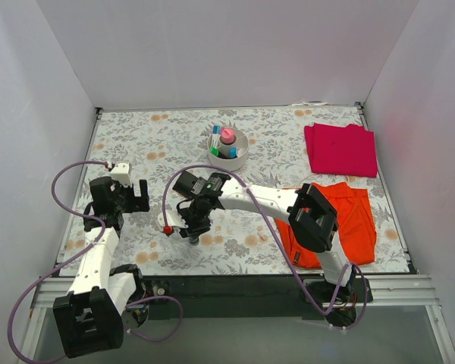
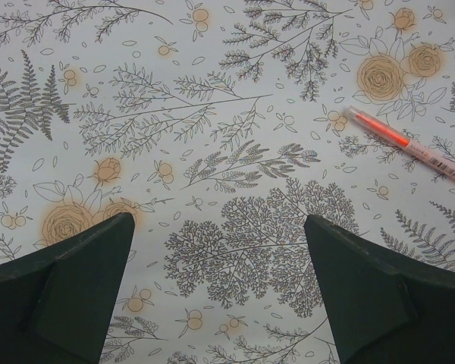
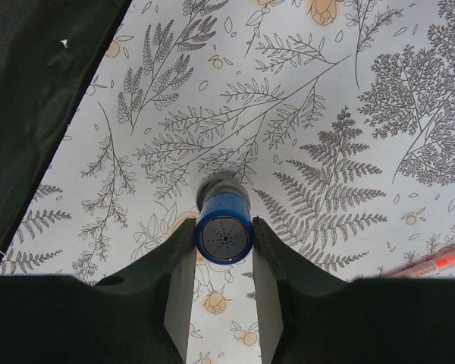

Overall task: Sort the stationery into containers
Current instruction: Pick up the stationery from the center of the board.

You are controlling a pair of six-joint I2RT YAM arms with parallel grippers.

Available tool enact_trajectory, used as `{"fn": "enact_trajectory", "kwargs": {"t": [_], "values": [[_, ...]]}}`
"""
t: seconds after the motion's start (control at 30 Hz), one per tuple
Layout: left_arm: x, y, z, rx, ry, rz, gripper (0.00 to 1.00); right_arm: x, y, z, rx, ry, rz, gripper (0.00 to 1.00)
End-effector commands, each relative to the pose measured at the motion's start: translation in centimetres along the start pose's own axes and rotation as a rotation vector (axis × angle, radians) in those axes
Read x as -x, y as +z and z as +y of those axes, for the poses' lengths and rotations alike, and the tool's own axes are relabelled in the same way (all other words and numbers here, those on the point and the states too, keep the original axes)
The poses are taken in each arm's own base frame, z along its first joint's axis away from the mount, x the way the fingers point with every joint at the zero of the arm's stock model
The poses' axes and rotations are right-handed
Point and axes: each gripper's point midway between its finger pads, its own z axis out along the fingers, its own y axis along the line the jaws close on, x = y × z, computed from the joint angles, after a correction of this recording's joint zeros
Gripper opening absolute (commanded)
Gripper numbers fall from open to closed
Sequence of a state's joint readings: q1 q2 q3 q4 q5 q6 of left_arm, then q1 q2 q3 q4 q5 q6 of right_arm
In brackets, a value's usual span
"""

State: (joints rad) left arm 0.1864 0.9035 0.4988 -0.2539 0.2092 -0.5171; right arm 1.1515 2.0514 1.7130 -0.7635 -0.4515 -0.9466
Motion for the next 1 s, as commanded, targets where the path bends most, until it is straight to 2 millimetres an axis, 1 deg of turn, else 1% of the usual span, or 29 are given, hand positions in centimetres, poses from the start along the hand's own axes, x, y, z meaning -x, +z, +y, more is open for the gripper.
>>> {"fn": "enact_trajectory", "kwargs": {"t": [0.0,0.23,0.37,0.5,0.67,0.73,0.8,0.9,0.97], "values": [[0.4,-0.1,0.1,-0.002,0.011,-0.019,0.98,0.7,-0.1,-0.6,0.003,-0.017,-0.021,0.01],[0.3,0.0,0.1,0.001,0.008,-0.018,0.98,-0.1,0.1,0.0,0.013,-0.02,0.0,0.01],[0.3,0.0,0.1,-0.002,0.013,-0.019,0.98,-0.1,-0.3,0.6,0.019,-0.023,-0.004,0.01],[0.3,0.1,0.0,-0.005,0.011,-0.021,0.98,-0.3,-0.2,0.8,0.022,-0.022,0.005,0.01],[0.3,0.1,0.1,-0.003,0.012,-0.021,0.98,-1.5,0.7,1.5,0.04,-0.039,0.047,0.01],[0.4,0.0,0.1,-0.003,0.013,-0.024,0.98,-2.1,1.3,2.3,0.058,-0.055,0.073,0.01],[0.4,0.1,0.1,0.0,0.013,-0.024,0.98,-2.5,1.6,2.7,0.068,-0.054,0.083,0.01],[0.2,0.1,0.1,0.0,0.014,-0.021,0.98,-2.7,1.9,2.9,0.079,-0.041,0.084,0.01],[0.2,0.1,0.1,-0.002,0.014,-0.021,0.98,-3.2,2.2,3.0,0.083,-0.036,0.095,0.01]]}}
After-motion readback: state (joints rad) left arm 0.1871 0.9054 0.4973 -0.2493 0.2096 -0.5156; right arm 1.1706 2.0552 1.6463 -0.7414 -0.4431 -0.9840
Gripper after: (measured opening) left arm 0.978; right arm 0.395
